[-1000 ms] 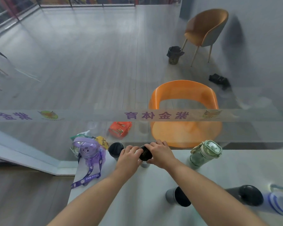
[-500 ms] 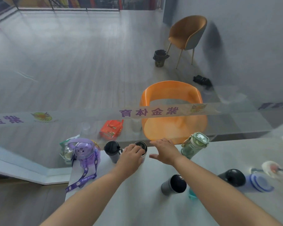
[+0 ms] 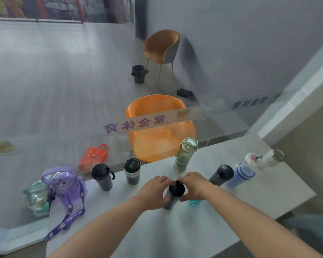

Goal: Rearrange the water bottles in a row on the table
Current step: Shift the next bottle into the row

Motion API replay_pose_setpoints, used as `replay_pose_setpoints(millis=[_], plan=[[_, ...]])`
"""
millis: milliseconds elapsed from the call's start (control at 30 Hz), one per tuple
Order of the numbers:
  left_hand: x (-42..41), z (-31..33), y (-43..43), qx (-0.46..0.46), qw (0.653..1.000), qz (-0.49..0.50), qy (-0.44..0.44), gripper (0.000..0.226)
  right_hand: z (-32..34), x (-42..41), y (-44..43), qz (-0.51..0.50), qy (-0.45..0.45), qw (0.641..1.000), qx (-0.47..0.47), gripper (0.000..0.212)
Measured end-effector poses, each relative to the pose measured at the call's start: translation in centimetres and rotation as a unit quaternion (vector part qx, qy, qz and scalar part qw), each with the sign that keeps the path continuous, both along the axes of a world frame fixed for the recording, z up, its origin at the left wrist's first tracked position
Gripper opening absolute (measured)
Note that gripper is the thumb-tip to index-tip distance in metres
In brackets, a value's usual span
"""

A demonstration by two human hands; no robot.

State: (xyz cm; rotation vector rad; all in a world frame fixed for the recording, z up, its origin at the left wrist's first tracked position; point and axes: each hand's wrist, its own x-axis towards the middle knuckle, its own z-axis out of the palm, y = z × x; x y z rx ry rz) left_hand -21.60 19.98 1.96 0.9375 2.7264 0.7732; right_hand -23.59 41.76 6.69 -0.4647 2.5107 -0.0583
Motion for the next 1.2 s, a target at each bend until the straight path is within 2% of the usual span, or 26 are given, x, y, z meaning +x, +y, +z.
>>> replay_pose_setpoints(millis=[100,167,367,500,567,700,833,1000,1200], plan=[[0.3,-0.9,0.1,-0.019,1.0,0.003,0.013,0.048,-0.8,-0.1,-0.7,0.006,0.01,1.0,-0.009,0.054],[0.0,-1.5,0.2,0.001,0.999,0.036,0.028,0.044,-1.5,-1.0,-1.0,0.008,0.02,0.999,-0.026,0.051],[-2.1,-1.7,0.1,0.03,0.99,0.125,0.065,0.037,-1.7,-5.8,-2.0,0.056,0.042,0.996,-0.053,0.059],[-4.5,-1.1,0.1,0.007,0.983,0.164,0.077,0.037,-1.7,-8.9,-2.6,0.094,0.069,0.991,-0.072,0.054],[-5.7,-1.0,-0.7,-0.045,0.983,0.158,0.079,0.045,-1.6,-10.3,-2.8,0.101,0.074,0.989,-0.082,0.054],[-7.8,-0.5,-3.1,-0.159,0.969,0.183,0.041,0.065,-1.7,-12.8,-3.2,0.106,0.087,0.987,-0.081,0.055],[-8.4,-0.4,-5.1,-0.268,0.928,0.252,-0.05,0.074,-1.8,-14.3,-3.3,0.111,0.09,0.988,-0.066,0.055],[-8.6,-1.5,-5.9,-0.27,0.909,0.296,-0.113,0.076,-2.2,-14.7,-3.7,0.129,0.084,0.986,-0.061,0.084],[-9.4,-2.1,-6.1,-0.245,0.914,0.307,-0.106,0.067,-3.1,-14.8,-4.4,0.144,0.138,0.979,-0.05,0.069]])
